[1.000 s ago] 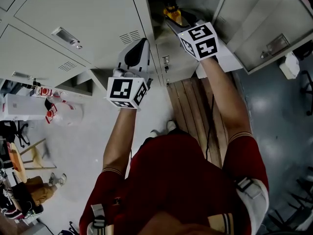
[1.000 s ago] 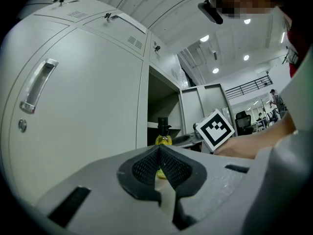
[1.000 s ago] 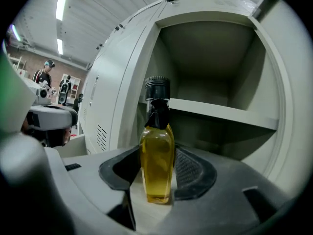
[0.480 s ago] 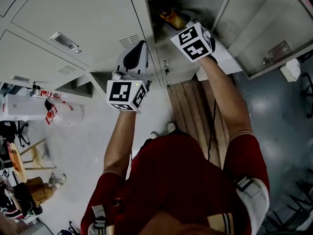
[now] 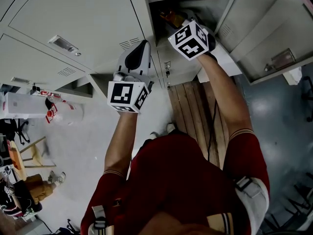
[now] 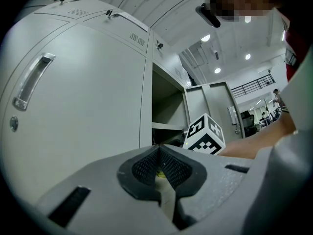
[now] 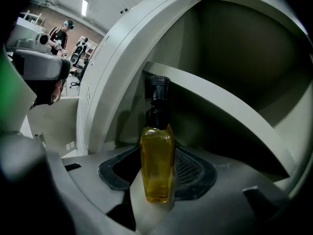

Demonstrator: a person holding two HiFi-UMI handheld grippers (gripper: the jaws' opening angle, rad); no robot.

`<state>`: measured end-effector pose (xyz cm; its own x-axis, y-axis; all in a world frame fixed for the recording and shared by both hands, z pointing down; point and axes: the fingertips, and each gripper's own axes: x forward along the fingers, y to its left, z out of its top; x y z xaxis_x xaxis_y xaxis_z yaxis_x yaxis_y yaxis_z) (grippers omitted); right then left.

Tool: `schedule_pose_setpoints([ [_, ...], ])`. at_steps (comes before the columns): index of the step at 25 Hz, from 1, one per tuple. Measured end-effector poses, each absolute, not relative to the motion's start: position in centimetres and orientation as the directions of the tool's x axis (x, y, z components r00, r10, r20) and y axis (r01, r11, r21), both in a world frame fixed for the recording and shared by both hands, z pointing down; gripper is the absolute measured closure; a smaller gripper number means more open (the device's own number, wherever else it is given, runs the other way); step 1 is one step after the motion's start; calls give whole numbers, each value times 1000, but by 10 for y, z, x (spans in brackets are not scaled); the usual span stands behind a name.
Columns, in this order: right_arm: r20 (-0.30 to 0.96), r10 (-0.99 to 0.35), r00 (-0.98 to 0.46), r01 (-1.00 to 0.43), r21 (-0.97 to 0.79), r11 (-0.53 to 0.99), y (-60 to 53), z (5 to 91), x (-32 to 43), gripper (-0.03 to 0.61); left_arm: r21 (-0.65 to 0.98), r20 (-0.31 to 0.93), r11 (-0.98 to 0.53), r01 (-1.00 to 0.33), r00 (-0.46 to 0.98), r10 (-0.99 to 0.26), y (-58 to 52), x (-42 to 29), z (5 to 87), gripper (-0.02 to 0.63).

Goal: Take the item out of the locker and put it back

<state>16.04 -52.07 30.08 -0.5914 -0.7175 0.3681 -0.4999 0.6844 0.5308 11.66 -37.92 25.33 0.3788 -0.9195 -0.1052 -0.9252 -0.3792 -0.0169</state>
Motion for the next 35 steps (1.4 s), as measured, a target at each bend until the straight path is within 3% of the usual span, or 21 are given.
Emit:
schedule_pose_setpoints([
  [11, 382, -697, -606, -484, 518, 705, -550, 302, 151, 387, -25, -96, -355, -934, 356, -930, -392, 118, 252, 606],
  [26, 282, -682, -675, -684, 108, 722, -569, 293, 162, 385, -25, -90, -356, -934, 357, -930, -406, 124, 255, 606],
  [35, 230, -734, -638, -748, 42, 663, -578, 292, 176, 373, -15, -85, -367, -930, 367, -926, -407, 124, 259, 606],
])
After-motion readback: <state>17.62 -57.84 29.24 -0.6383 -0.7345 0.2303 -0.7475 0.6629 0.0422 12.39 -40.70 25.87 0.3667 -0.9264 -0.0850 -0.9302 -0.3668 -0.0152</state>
